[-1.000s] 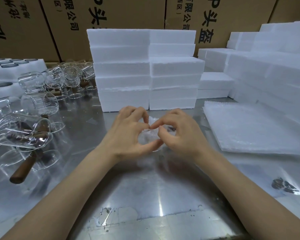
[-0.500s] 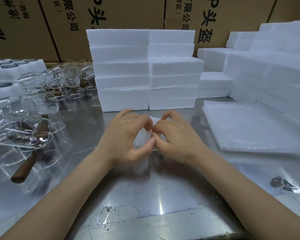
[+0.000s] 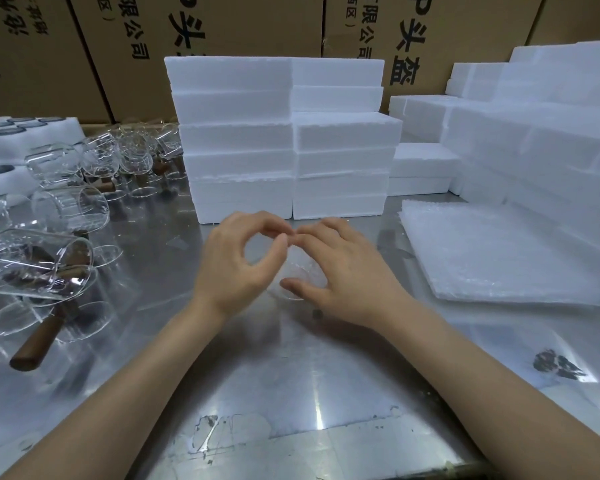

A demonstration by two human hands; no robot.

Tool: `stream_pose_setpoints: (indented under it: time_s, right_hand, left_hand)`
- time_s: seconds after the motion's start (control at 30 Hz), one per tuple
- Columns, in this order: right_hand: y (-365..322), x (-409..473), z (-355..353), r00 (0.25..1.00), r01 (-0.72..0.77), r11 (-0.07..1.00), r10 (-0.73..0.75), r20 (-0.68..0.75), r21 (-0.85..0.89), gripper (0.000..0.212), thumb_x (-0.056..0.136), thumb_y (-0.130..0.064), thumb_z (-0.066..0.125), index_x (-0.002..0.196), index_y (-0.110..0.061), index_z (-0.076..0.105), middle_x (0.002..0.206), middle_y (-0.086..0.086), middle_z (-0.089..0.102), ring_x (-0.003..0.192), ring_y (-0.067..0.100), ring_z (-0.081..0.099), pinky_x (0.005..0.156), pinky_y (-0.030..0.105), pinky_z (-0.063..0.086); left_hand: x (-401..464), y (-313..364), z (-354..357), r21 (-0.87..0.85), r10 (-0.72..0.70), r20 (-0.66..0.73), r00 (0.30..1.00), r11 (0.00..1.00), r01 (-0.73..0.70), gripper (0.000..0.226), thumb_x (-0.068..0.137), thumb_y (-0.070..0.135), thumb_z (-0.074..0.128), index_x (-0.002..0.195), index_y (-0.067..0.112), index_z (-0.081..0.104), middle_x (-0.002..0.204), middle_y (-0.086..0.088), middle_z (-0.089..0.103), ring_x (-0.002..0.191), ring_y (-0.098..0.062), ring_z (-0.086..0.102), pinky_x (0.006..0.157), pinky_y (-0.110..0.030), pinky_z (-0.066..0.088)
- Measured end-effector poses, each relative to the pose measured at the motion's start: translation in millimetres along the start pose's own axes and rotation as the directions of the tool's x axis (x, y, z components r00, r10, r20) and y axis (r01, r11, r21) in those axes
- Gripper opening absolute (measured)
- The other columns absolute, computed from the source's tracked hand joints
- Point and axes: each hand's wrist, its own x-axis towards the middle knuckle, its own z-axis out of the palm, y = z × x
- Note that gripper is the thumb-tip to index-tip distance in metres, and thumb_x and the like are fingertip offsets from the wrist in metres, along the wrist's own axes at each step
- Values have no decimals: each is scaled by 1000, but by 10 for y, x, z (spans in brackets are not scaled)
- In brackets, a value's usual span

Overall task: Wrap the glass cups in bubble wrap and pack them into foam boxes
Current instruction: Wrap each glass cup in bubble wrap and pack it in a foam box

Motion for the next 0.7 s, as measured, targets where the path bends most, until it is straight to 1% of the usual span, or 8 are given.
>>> stream_pose_setpoints:
  time_s: [0.07, 0.13, 0.27, 0.37, 0.47, 0.57, 0.63, 0.7]
  right_hand:
    - [-7, -10, 2, 999, -2, 1000, 3, -52, 20, 53, 87, -53, 55, 129, -22, 55, 131, -6, 52, 128, 20, 35, 104, 39, 34]
    - [-4, -19, 11, 998, -6, 1000, 7, -59, 25, 43, 87, -49, 57, 120, -20, 63, 123, -5, 56, 123, 21, 37, 101, 38, 35]
    - [-17, -4, 34, 999, -19, 1000, 19, -43, 1, 33, 86, -44, 60, 107, -19, 68, 114, -7, 59, 121, 20, 37, 95, 33, 28]
    - [-35, 16, 48, 999, -16, 1000, 16, -42, -3, 37, 84, -47, 59, 99, -15, 69, 107, -5, 61, 118, 21, 38, 91, 31, 25]
    - [-45, 24, 56, 998, -12, 1000, 13, -68, 2, 43, 85, -51, 56, 95, -12, 71, 102, -3, 63, 115, 23, 41, 91, 33, 27]
    - [-49, -3, 41, 998, -3, 1000, 3, -61, 1, 45, 86, -53, 54, 101, -13, 69, 109, -3, 61, 117, 21, 40, 95, 31, 25]
    - [-50, -33, 23, 998, 2, 999, 2, -60, 54, 41, 87, -51, 57, 107, -18, 67, 117, -6, 58, 121, 17, 36, 103, 30, 25]
    - [-54, -54, -43, 995, -15, 959, 42, -88, 282, 38, 84, -47, 61, 112, -22, 65, 119, -10, 55, 123, 14, 34, 105, 31, 29]
  left_hand:
    - [0, 5, 0, -56, -17, 23, 1000, 998, 19, 24, 78, 32, 52, 93, 17, 64, 89, 11, 67, 92, -15, 61, 88, -36, 46]
    - [-23, -1, 51, -63, -79, 158, 984, 994, 90, 38, 74, 38, 52, 107, 19, 55, 100, 13, 63, 104, -17, 58, 94, -38, 44]
    - [-110, -55, 203, -77, -123, 298, 947, 985, 152, 72, 70, 24, 55, 137, 25, 32, 117, 9, 49, 119, -15, 44, 104, -27, 34]
    - [-100, -55, 244, -275, -236, 324, 916, 903, 330, 87, 59, 33, 55, 137, 30, 17, 133, -3, 33, 123, -13, 39, 98, -18, 38]
    - [-86, -70, 254, -444, -315, 421, 851, 746, 496, 88, 57, 19, 56, 136, 28, 17, 133, -10, 36, 108, -9, 50, 77, -12, 47]
    - [-82, -97, 243, -458, -332, 461, 823, 705, 541, 82, 61, 8, 47, 137, 29, 22, 117, -7, 50, 84, -1, 58, 70, -14, 49]
    - [-76, -94, 248, -467, -347, 445, 825, 696, 545, 80, 61, 9, 46, 136, 27, 25, 115, -5, 51, 84, 3, 57, 72, -12, 46]
    - [-53, -83, 233, -529, -389, 420, 820, 629, 570, 76, 62, 11, 47, 136, 25, 30, 123, -8, 51, 99, -8, 56, 82, -19, 44]
